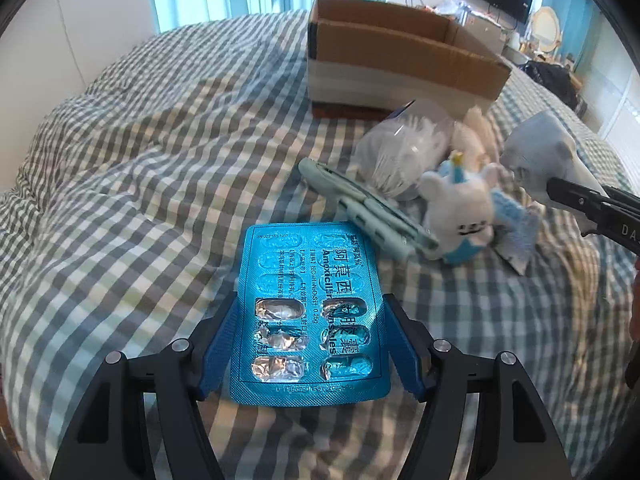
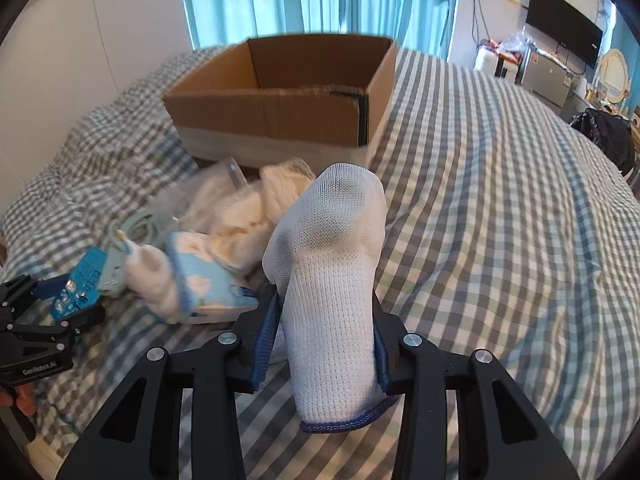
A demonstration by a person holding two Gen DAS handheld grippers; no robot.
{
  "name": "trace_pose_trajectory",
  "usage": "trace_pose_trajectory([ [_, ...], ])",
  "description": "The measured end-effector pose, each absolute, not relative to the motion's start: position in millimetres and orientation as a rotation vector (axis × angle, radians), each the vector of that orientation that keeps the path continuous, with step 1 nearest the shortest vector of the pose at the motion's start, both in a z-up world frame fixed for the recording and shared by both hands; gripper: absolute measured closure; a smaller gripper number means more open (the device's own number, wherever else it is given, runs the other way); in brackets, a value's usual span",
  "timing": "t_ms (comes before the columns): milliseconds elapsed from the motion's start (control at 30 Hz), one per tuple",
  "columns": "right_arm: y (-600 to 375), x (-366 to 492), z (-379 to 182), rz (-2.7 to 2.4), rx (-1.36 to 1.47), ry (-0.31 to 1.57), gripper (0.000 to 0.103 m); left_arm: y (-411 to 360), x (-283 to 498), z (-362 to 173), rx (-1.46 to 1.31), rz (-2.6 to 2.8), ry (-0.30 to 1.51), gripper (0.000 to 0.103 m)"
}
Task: Organize objects
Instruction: 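Grasp the blue blister pack with the left tool while the right tool grasps the white sock, then carry blister pack and sock into the box and open both tools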
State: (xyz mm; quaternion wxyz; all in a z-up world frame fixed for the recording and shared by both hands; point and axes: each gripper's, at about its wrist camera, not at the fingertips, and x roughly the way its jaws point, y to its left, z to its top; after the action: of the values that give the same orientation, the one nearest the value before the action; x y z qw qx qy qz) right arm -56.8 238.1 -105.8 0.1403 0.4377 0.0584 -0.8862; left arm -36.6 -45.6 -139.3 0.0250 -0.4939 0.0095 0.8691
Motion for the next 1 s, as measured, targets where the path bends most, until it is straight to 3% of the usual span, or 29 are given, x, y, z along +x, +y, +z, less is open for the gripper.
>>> trace_pose_trajectory([
  [600,231,24,-4,-2.662,0.981,0.206,0.065,-30,-2,-39,-1.168,2.817,-0.003,0.033],
  [1000,219,31,59,-2.678,0.810,0.254,0.065,-17,-30,29,-0.931,2.851,-0.039,0.033],
])
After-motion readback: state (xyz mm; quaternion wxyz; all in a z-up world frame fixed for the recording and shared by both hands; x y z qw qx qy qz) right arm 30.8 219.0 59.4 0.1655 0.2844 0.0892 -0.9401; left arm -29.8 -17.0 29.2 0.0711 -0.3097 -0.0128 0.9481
